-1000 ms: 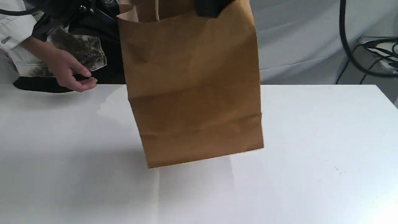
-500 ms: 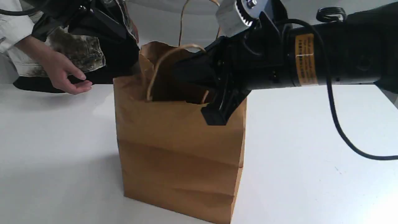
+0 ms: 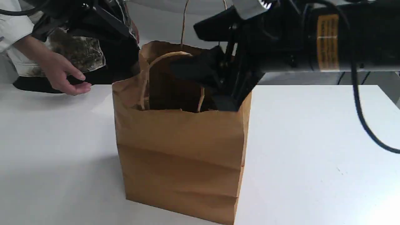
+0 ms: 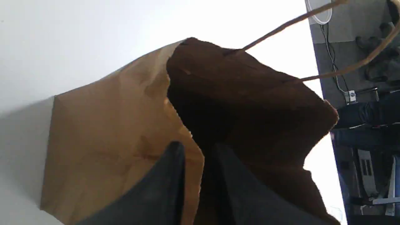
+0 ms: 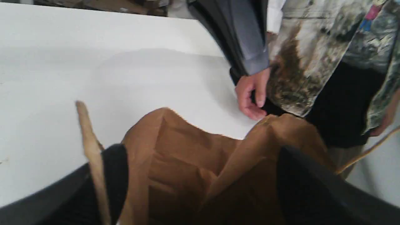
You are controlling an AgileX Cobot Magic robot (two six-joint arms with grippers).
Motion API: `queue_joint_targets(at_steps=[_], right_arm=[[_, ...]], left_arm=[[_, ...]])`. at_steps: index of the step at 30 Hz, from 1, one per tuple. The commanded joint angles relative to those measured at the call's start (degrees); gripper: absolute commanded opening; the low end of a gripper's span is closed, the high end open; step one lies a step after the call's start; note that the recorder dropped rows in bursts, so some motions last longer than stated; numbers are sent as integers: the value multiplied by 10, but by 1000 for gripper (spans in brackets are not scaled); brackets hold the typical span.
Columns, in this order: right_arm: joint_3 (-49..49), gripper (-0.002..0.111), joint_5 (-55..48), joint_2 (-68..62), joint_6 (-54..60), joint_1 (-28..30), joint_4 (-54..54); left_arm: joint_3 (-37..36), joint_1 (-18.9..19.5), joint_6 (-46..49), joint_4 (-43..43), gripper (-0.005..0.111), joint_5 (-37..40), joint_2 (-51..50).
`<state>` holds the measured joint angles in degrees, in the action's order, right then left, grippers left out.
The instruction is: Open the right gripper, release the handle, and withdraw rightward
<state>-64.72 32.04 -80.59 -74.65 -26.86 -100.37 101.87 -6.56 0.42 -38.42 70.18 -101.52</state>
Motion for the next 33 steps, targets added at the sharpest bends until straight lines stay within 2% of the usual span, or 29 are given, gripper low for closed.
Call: queue_joint_targets(at_steps=[1,11,19,29,33], right_arm=[[2,66,15,29,-7,0,4],[17,66,61,61,-58,0,4],[87,66,86,61,-53,0,4],[99,66,203,65,-42,0,4],[106,67,198,84,-33,0,4]], left_arm=[[3,0,0,2,20,-2,3],[3,0,0,2,20,-2,3],[3,0,2,2,20,-2,3],[3,0,0,18,20,-2,3],[3,0,0,25,20,-2,3]])
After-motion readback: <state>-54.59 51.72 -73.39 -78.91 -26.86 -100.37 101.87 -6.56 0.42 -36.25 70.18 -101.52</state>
